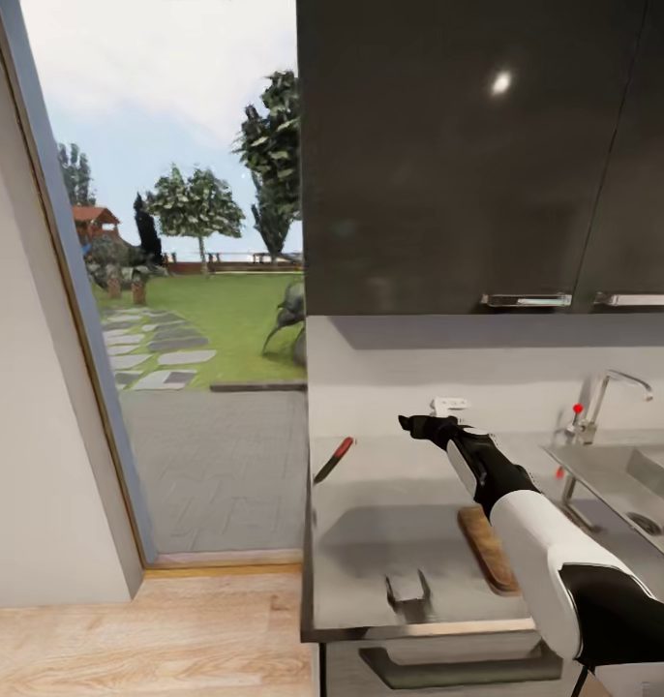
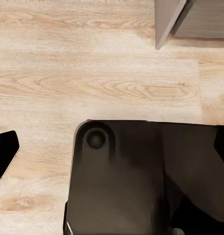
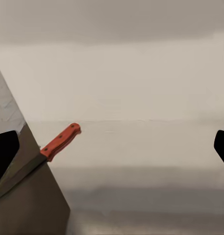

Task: In the kitchen, take the Vidalia onion out of the sink, dice it on the chopping board with the paring knife, put the diced onion into the bowl on the countertop, then place both the paring knife and the chopping board into the sink.

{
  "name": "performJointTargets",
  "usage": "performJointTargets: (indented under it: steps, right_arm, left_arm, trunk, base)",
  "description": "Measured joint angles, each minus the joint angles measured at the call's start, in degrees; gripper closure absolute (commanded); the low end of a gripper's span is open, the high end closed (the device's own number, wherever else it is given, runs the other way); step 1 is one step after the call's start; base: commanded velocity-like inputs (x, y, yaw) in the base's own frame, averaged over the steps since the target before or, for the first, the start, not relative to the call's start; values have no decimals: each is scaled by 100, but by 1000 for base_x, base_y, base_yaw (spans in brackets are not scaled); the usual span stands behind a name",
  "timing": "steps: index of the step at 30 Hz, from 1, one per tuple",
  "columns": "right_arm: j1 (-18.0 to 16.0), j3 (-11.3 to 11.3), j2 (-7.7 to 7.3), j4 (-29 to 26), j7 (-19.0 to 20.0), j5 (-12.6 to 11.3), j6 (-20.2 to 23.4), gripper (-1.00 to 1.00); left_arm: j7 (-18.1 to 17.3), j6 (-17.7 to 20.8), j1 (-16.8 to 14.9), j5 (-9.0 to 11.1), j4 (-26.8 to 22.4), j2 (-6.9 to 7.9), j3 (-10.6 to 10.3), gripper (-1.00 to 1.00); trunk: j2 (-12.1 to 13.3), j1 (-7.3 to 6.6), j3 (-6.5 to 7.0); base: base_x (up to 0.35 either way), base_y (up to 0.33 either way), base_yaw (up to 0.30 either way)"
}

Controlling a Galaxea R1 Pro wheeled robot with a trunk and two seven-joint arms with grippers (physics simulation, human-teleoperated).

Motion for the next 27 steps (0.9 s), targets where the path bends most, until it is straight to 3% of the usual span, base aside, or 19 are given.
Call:
performJointTargets:
  steps: [10,27]
  right_arm:
    - [0,0,54,3,0,19,0,-100]
    - [0,0,57,4,-1,48,0,-100]
  left_arm:
    - [-1,0,-1,0,1,0,1,-100]
    - [7,-23,-1,-3,-14,-5,0,-100]
  trunk:
    - [0,1,-92]
    - [1,2,-249]
  base:
    - [202,118,0]
    - [15,5,0]
